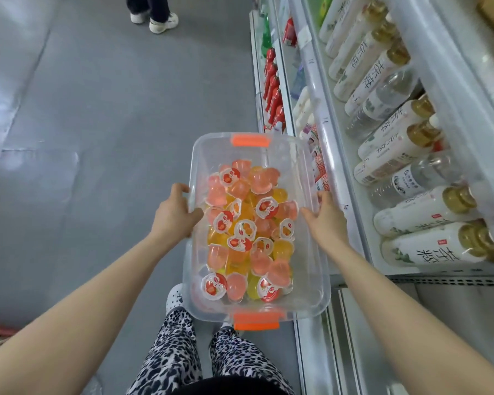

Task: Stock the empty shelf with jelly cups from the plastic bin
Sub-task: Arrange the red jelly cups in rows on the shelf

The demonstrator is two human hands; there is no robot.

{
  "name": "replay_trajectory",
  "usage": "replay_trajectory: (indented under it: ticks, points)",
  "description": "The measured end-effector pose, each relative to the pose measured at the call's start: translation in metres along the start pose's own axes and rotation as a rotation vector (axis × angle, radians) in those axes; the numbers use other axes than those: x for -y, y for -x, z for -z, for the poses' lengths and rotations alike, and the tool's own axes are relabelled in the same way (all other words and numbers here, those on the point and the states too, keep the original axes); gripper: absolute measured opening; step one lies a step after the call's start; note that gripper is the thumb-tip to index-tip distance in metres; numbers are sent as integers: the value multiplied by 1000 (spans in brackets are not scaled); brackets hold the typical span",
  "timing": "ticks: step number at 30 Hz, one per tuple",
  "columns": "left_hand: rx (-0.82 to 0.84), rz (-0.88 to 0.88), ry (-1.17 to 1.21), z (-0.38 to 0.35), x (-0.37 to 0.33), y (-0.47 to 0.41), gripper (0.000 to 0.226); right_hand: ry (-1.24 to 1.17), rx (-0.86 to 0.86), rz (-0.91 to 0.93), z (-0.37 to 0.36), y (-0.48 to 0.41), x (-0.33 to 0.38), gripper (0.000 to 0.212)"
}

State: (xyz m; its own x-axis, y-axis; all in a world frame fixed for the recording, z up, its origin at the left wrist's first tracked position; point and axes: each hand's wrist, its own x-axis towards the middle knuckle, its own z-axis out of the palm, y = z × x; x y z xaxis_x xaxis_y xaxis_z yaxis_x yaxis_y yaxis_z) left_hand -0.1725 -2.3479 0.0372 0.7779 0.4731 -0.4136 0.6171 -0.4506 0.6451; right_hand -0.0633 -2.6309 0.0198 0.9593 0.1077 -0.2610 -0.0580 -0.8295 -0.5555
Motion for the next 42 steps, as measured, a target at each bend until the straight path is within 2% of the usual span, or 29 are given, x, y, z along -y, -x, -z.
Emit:
replay_trajectory:
  ticks: [3,5,7,9,11,14,16,20,25,30,32,34,38,42]
  points:
    - [-39,-59,-108,2,1,-2,55,90,-34,17,-1,2,4,48]
    - [-121,-182,-237,0,3,-2,68,311,-165,187,-1,2,10,54]
    - [-217,-396,-422,-4,-1,-1,66,456,-268,432,-5,1,22,48]
    - [-212,-600,-564,-12,-4,-4,54,455,-194,554,-18,-1,35,38]
    - [-102,-722,-704,-20,-5,-9,44,425,-36,501,-38,-4,43,43]
    - [34,-743,-863,-29,-4,-14,44,438,91,367,-63,-9,43,63]
    - [71,-717,-974,-31,-5,-18,47,435,105,322,-71,-12,43,68]
    - [121,-694,-1184,-36,-14,-19,49,378,71,287,-73,-16,43,56]
    - [156,-673,-1310,-41,-25,-23,48,353,46,244,-62,-5,46,65]
    - [192,-744,-1270,-43,-23,-29,39,194,31,109,-45,16,44,65]
    - [181,-756,-1183,-41,-22,-28,37,104,11,69,-37,30,43,67]
    - [201,-710,-992,-36,-23,-25,42,57,-38,77,-29,47,43,69]
    - [272,-609,-424,-20,-33,-7,54,52,-181,91,-8,87,40,52]
    - [253,-684,-171,-10,-50,21,52,-24,-355,49,28,140,36,54]
